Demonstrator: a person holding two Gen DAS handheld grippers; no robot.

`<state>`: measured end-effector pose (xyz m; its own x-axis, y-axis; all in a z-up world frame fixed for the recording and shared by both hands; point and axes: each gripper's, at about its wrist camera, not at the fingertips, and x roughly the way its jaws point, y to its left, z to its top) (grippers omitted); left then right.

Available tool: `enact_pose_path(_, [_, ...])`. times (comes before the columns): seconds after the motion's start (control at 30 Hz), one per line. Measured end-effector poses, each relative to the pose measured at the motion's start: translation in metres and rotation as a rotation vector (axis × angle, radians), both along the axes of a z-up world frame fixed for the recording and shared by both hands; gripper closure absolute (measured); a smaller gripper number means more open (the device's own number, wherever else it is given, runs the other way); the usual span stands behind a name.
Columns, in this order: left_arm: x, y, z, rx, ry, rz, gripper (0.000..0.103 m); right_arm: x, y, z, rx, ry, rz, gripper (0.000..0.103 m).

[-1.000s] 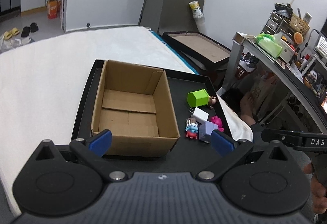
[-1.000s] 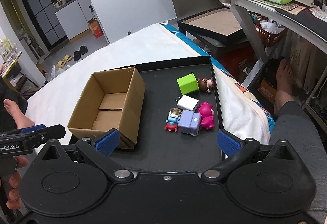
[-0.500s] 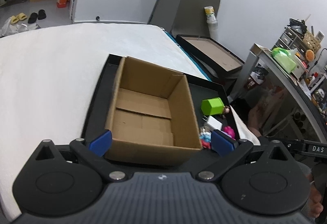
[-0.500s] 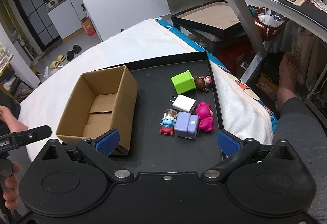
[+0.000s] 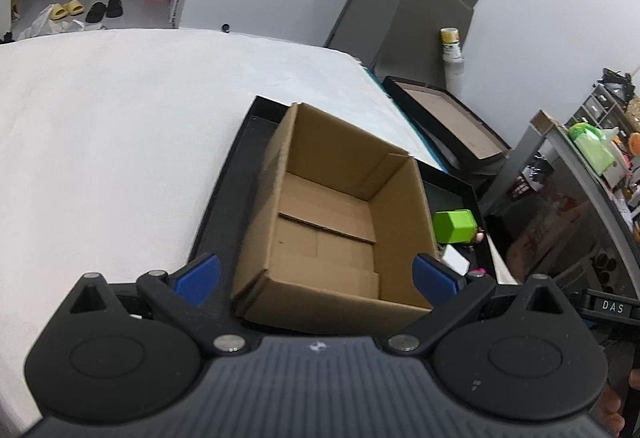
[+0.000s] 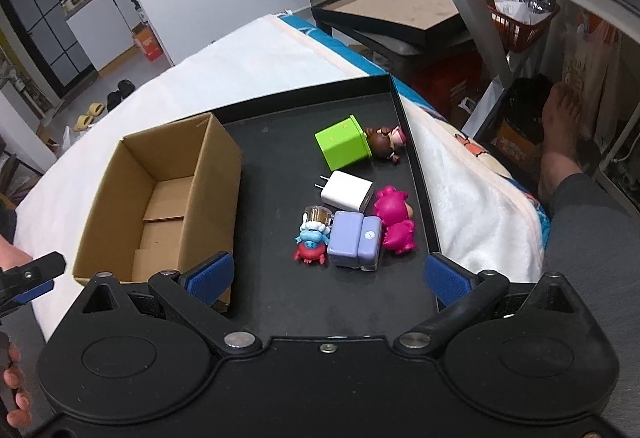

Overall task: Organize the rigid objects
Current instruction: 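Move the right gripper down over the lavender cube toy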

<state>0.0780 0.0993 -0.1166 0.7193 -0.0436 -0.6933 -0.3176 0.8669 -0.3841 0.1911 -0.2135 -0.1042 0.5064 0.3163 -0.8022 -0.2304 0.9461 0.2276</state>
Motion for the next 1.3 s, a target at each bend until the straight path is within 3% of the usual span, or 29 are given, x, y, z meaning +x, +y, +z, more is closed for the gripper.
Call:
enact_pose_path(0.23, [0.001,0.005,-0.011,0.028,0.014,0.054,0.001,0.01,0.014,-0.017,-0.021,0.024,-0.003,0.0])
enact_pose_path(0.4, [0.004,0.011,-0.02,-0.01,0.022,0.068,0.001,0.017,0.02,-0.028,-0.039,0.043,-0.013,0.0])
enact_pose_path(0.57, [0.006,0.012,-0.023,0.057,0.034,0.076,0.001,0.023,0.025,-0.041,-0.043,0.052,-0.029,0.001])
enact_pose_path(0.73, [0.006,0.016,-0.027,0.02,0.024,0.068,0.001,0.032,0.027,-0.055,-0.062,0.059,-0.061,0.006])
enact_pose_path(0.87, [0.006,0.02,-0.032,-0.044,0.017,0.063,0.001,0.037,0.028,-0.066,-0.078,0.07,-0.081,0.014])
enact_pose_path(1.0, [0.007,0.02,-0.035,-0.015,0.011,0.093,0.004,0.041,0.03,-0.076,-0.082,0.082,-0.09,0.024])
enact_pose_path(1.17, [0.005,0.015,-0.037,0.046,-0.008,0.133,0.012,0.046,0.028,-0.085,-0.081,0.097,-0.103,0.058])
enact_pose_path(1.3, [0.003,0.016,-0.037,0.033,-0.042,0.152,0.018,0.046,0.026,-0.084,-0.074,0.089,-0.098,0.058])
